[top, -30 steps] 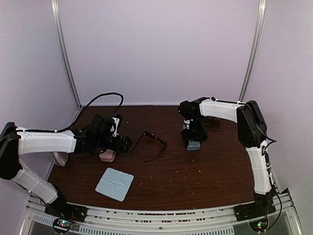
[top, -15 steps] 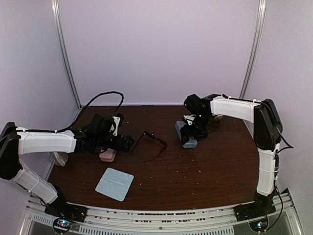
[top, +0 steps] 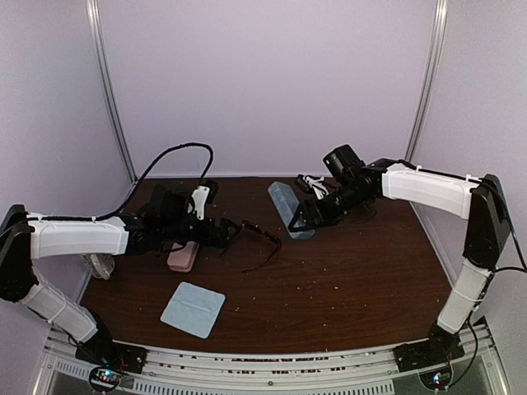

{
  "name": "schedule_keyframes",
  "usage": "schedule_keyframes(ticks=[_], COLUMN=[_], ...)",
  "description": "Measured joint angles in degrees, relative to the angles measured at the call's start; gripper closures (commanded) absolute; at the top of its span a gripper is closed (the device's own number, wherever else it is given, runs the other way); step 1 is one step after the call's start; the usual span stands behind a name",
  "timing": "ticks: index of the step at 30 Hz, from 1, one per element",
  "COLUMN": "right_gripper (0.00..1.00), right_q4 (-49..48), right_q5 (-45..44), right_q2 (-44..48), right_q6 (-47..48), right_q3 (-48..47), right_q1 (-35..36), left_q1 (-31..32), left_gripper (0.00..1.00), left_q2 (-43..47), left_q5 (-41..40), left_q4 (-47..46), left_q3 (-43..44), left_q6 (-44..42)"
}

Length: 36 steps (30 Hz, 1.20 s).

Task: Organize the sunglasses
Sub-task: Pick up the sunglasses case from the center of the board, then pass from the right arm to the left

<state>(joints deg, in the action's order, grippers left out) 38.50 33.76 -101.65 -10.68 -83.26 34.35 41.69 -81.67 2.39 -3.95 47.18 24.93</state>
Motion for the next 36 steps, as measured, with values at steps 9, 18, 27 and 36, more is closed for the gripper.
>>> schedule_keyframes(ticks=[9, 18, 27, 36], right_gripper=[0.61, 0.62, 0.64, 0.66], right_q4=[-17.5, -29.9, -34.5, -32.2], right_q5=[14.0, 21.3, 24.2, 23.8], right_q2=[5.8, 8.2, 10.0, 10.0], right_q6=[-5.3, -11.0, -12.0, -9.8], right_q3=[4.6, 4.6, 4.9, 5.1], right_q1=[3.6, 5.7, 6.1, 6.3], left_q1=[-0.4, -1.9, -3.8, -4.1], left_gripper=[0.02, 0.02, 0.02, 0.02], left_q2=[0.0, -1.0, -6.5, -8.0], left_q5=[12.8, 26.1, 38.4, 41.7], left_q4=[-10.4, -21.9, -41.0, -47.8], left_q3=[2.8, 6.8, 6.9, 8.6], left_q6=[0.6, 6.4, 18.9, 24.9])
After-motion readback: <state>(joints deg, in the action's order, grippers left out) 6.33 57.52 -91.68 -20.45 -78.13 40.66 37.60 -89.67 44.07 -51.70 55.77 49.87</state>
